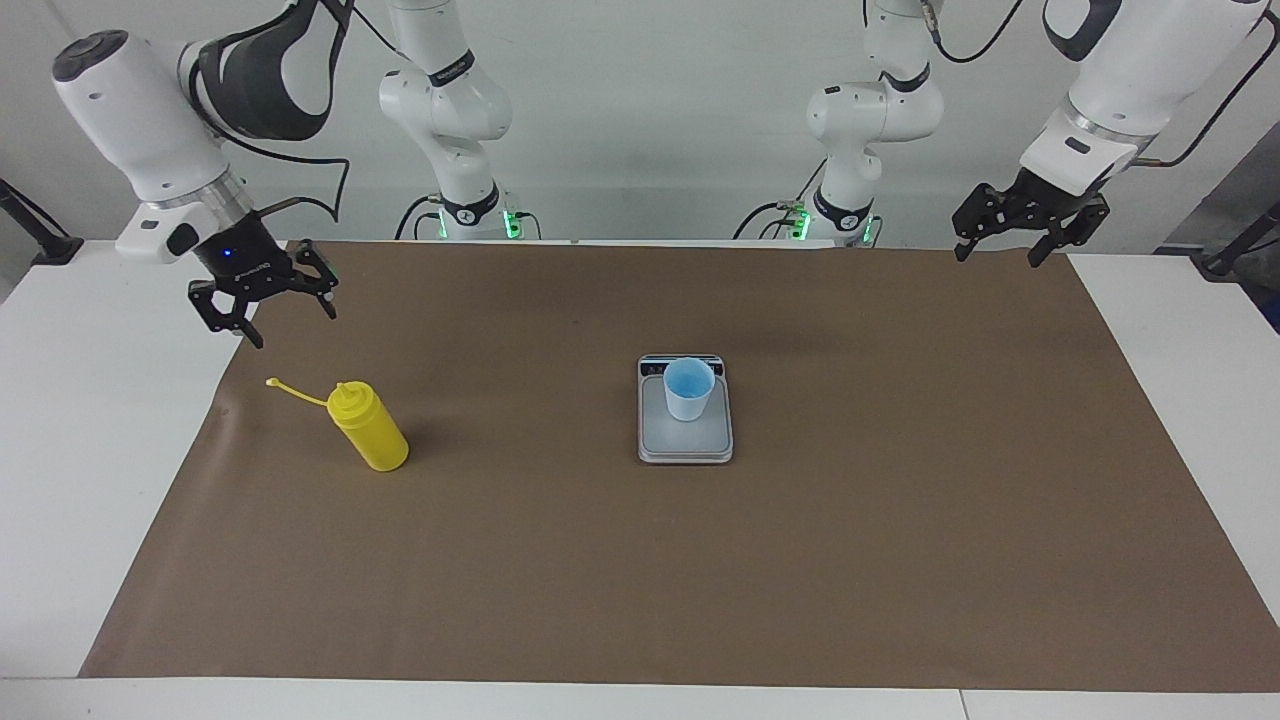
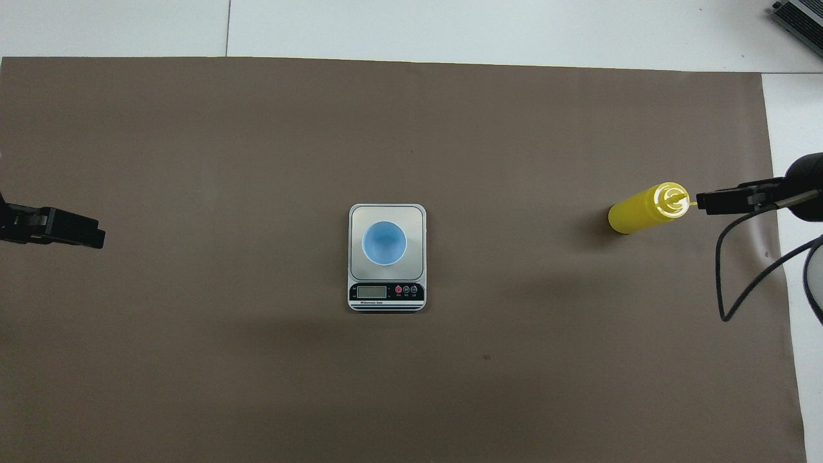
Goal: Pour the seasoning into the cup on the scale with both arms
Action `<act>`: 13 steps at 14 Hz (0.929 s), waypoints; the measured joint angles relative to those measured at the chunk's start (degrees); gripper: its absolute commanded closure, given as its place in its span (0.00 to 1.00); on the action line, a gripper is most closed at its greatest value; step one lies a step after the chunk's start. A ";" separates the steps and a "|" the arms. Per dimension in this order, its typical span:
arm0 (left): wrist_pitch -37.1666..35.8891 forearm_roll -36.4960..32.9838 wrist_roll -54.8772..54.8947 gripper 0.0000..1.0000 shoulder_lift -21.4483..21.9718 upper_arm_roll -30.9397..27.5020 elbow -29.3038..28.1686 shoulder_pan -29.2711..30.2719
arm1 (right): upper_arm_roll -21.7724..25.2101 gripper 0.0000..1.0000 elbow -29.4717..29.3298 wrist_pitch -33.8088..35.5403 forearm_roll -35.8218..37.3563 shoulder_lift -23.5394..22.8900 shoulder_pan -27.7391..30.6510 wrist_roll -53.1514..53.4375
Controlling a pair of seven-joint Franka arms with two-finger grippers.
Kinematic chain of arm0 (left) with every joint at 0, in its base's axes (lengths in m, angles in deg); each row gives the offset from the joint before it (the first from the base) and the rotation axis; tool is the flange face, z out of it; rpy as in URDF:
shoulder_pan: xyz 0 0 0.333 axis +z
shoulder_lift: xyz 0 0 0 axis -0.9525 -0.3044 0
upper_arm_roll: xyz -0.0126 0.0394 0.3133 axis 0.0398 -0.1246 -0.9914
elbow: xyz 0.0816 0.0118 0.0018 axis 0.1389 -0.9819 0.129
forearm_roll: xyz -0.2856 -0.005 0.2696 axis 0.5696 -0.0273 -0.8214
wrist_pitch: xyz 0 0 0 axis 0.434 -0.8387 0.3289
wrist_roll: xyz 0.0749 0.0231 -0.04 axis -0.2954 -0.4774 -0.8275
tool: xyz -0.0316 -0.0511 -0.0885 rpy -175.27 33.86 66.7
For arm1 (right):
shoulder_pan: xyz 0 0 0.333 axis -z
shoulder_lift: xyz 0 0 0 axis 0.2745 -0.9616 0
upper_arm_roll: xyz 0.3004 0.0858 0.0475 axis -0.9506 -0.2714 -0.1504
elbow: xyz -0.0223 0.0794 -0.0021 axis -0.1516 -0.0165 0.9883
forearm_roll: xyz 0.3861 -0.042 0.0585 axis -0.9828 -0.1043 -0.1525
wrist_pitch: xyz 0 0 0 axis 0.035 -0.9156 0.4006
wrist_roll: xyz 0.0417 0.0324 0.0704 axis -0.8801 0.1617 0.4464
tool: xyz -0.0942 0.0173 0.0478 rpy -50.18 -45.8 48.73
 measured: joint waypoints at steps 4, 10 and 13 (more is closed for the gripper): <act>0.00 0.00 0.00 0.00 0.00 0.00 0.00 0.00 | -0.05 0.00 -5.94 6.16 5.31 -0.94 -4.25 15.88; 0.00 0.00 0.00 0.00 0.00 0.00 0.00 0.00 | 0.10 0.00 -8.59 9.13 6.90 -2.41 -6.40 19.39; 0.00 0.00 0.00 0.00 0.00 0.00 0.00 0.00 | 0.33 0.00 -7.83 9.91 6.35 -2.96 -5.86 19.42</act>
